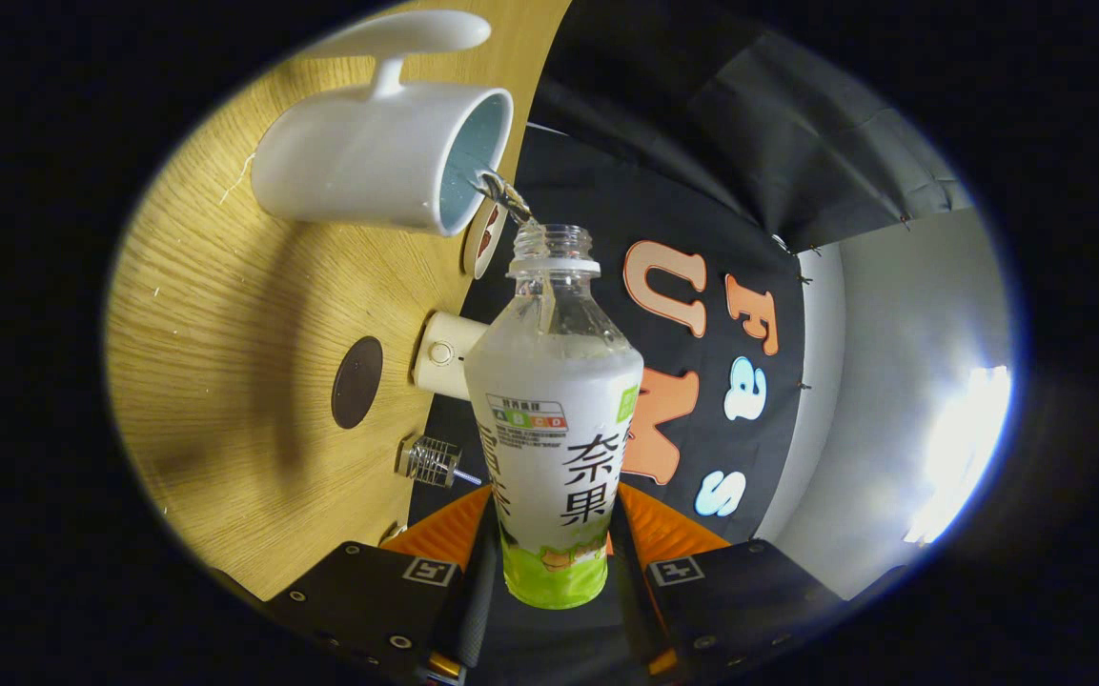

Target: Take the bottle from table, then pour the juice into the cup, finally place the bottle on the coaster

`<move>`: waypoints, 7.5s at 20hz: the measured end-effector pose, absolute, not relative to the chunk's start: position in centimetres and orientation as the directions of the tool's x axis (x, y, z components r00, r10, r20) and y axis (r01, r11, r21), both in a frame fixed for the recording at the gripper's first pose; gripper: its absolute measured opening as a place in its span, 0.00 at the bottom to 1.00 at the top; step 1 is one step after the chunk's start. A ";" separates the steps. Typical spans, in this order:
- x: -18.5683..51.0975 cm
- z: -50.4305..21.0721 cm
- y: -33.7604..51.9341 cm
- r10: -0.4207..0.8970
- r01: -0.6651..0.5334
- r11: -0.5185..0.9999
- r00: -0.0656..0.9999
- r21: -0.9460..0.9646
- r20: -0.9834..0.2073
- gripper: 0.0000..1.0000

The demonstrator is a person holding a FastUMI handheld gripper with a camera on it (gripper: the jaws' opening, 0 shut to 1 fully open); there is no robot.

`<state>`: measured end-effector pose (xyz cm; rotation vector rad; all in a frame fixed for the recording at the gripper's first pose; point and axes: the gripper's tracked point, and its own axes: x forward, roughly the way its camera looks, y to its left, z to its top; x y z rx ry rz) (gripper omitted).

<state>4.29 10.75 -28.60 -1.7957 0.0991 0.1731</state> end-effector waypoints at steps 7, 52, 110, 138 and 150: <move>4.3 -28.1 11.3 0.042 -0.146 -0.256 0.986 -0.955 -0.162 0.58; 6.5 -25.3 15.5 0.236 -0.024 -0.507 0.957 -0.862 -0.166 0.58; 16.9 -41.4 10.5 -0.003 -0.098 0.985 0.810 -0.141 -0.587 0.63; 3.7 -10.1 -1.9 -0.040 0.020 0.996 0.967 -0.082 -0.251 0.95; -1.4 -1.7 -1.1 -0.033 0.029 0.999 0.985 -0.023 -0.170 0.96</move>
